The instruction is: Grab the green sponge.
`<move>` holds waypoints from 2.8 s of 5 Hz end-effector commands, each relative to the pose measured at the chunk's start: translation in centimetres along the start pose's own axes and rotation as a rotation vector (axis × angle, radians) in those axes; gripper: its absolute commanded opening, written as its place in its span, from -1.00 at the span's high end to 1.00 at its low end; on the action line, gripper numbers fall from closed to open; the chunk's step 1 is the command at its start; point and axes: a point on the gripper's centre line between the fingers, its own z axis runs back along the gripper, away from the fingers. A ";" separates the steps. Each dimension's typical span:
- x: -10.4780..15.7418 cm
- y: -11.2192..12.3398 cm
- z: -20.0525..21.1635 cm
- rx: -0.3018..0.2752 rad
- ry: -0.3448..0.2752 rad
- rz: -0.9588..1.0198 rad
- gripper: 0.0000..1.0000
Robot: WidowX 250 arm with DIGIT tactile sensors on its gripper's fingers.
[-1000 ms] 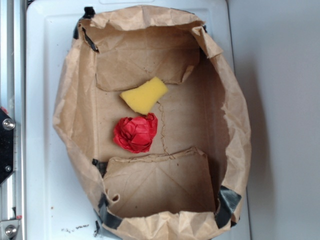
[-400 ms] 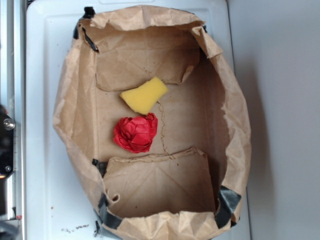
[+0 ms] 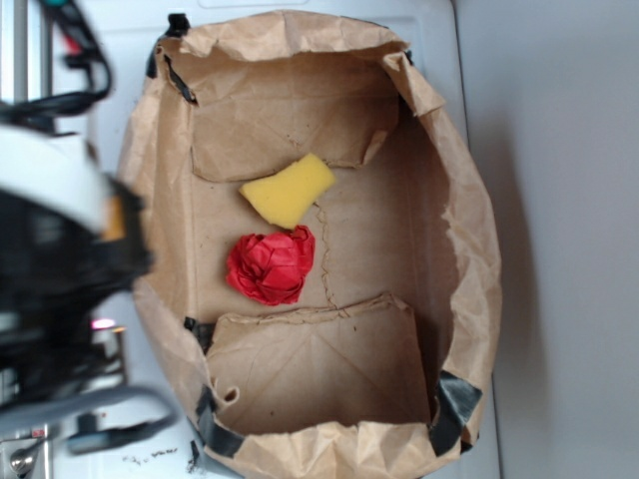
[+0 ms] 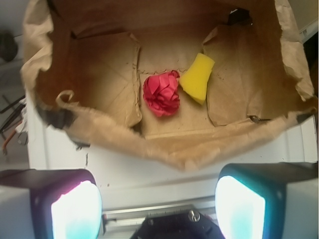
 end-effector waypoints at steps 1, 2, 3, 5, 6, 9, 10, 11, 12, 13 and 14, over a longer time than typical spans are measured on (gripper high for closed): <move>4.3 1.5 -1.7 0.039 -0.057 0.141 -1.00; 5.4 1.8 -3.1 0.034 -0.076 0.163 -1.00; 6.7 2.6 -4.8 0.018 -0.083 0.182 -1.00; 9.5 4.4 -8.6 0.102 -0.087 0.226 -1.00; 9.5 4.4 -8.6 0.102 -0.087 0.226 -1.00; 9.5 4.4 -8.6 0.102 -0.087 0.226 -1.00; 9.5 4.4 -8.6 0.102 -0.087 0.226 -1.00; 9.5 4.4 -8.6 0.102 -0.087 0.226 -1.00; 8.9 5.3 -10.0 0.111 -0.060 0.377 -1.00; 9.0 6.4 -10.1 0.119 -0.048 0.440 -1.00; 8.3 7.3 -10.4 0.134 -0.042 0.504 -1.00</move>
